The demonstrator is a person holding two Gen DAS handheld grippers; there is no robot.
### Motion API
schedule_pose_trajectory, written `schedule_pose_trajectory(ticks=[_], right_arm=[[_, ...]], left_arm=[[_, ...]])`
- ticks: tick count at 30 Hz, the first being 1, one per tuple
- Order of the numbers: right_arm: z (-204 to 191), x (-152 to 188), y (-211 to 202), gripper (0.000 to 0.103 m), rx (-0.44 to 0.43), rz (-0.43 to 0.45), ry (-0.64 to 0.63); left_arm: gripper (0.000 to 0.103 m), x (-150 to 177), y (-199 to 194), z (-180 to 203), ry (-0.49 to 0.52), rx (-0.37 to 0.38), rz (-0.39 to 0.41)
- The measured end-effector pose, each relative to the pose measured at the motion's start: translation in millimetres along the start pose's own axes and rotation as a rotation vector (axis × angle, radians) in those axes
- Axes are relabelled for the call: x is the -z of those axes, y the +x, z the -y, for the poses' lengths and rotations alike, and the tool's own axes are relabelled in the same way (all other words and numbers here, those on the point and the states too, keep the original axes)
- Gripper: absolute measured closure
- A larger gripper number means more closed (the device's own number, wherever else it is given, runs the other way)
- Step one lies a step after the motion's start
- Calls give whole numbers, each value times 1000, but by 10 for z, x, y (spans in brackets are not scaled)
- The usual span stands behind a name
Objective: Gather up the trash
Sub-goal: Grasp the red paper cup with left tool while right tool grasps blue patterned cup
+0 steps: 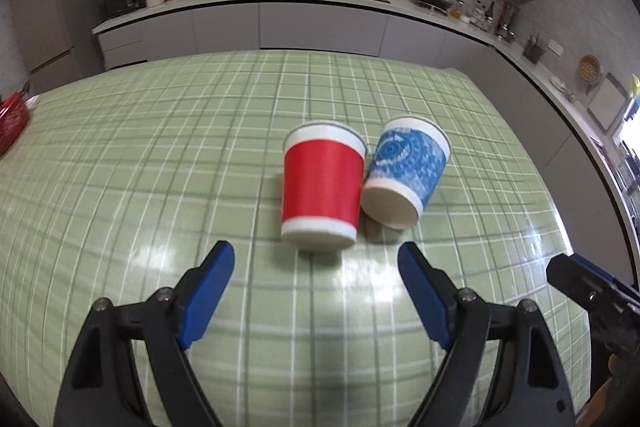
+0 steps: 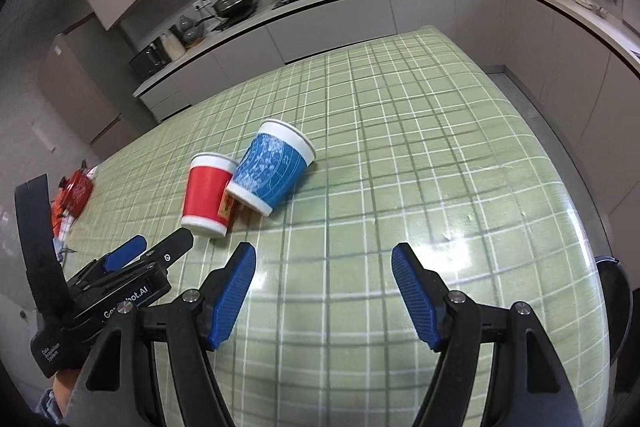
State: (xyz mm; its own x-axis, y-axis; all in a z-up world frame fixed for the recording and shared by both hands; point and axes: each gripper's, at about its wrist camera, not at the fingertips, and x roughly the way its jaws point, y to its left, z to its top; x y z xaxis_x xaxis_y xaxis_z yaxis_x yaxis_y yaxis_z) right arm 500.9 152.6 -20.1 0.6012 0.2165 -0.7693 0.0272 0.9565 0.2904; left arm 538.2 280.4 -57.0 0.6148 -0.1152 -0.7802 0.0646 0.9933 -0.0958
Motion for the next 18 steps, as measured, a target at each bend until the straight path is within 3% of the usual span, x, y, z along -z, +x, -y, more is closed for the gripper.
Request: schedule_pose_trajectory(ticks=[6, 18], right_arm=[[-128, -202, 231, 31, 25, 2, 77], [-342, -444, 617, 30, 70, -14, 78]], left_arm=[[18, -221, 262, -25, 47, 60, -38], [18, -316, 564, -102, 51, 132, -91]])
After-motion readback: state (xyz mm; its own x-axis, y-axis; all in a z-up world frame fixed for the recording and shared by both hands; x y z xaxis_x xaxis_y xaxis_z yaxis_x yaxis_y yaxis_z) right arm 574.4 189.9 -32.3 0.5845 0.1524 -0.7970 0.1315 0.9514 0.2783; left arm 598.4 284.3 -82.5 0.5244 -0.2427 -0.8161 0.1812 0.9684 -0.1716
